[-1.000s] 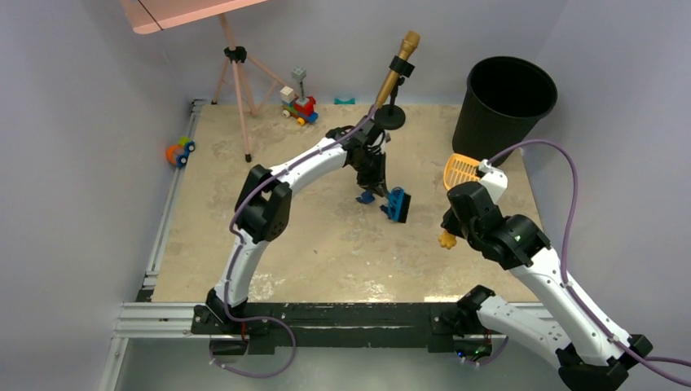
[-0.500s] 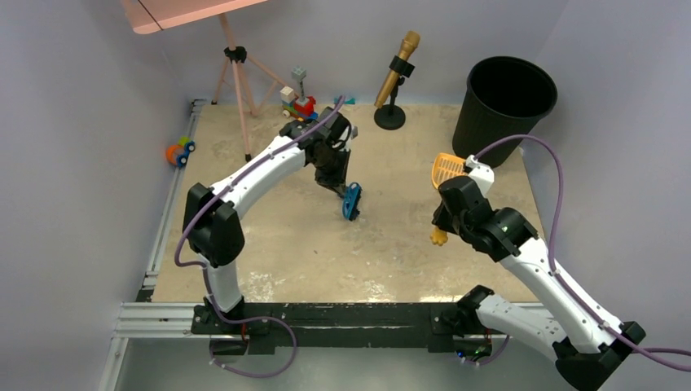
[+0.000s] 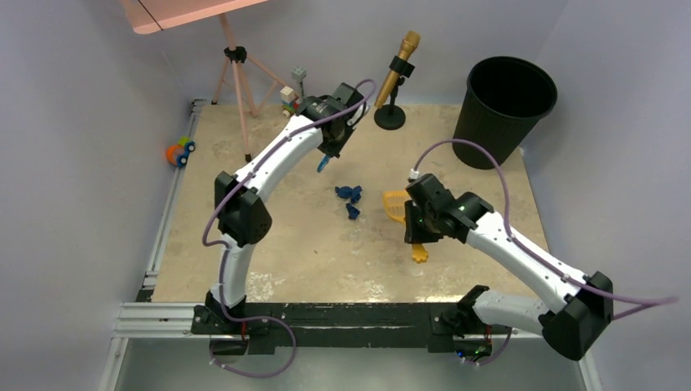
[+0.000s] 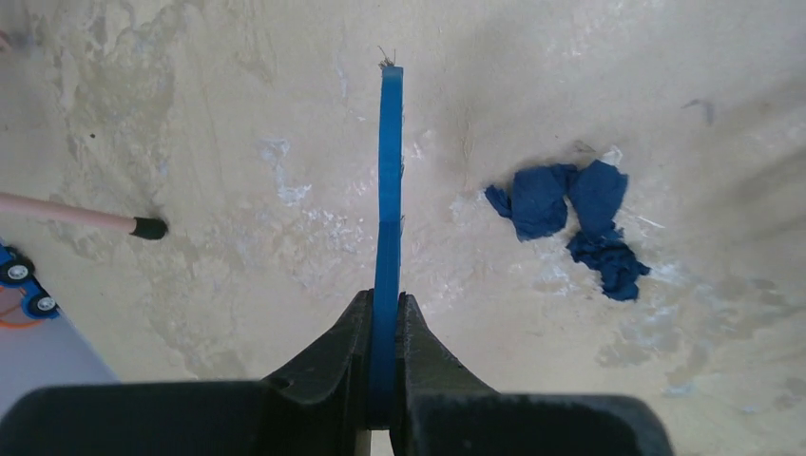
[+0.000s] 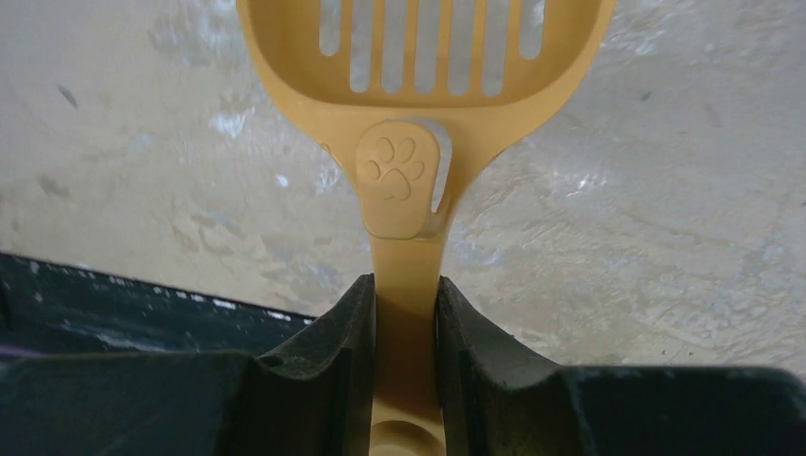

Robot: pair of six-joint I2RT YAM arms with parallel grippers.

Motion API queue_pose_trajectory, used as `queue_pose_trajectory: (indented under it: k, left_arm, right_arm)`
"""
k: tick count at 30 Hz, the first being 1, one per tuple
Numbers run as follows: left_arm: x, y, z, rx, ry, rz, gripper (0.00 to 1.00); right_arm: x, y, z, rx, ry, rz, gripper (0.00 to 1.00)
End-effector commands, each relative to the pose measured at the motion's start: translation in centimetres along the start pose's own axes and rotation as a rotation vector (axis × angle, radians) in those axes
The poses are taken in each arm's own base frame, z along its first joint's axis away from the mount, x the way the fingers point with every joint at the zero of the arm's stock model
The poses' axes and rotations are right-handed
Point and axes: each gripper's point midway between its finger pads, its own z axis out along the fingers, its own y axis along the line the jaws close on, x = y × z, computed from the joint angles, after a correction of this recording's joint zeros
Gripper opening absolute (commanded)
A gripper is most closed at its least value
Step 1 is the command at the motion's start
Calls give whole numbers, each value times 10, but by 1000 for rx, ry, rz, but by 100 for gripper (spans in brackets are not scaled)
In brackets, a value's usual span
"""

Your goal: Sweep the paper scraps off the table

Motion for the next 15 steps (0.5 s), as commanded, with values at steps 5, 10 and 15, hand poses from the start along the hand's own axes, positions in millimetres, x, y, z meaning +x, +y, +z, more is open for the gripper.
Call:
queue_pose_trajectory:
  k: [5, 10, 15]
  left_arm:
    - [-3, 7, 59, -52, 74, 289, 0]
    - [2, -2, 74, -14, 101, 327, 0]
    - [9, -29, 75, 134, 108, 323, 0]
  right_arm:
    - [66, 22, 8, -33, 303, -292, 0]
    - [74, 36, 13, -76, 372, -376, 0]
    - [65, 45, 31, -45, 411, -434, 0]
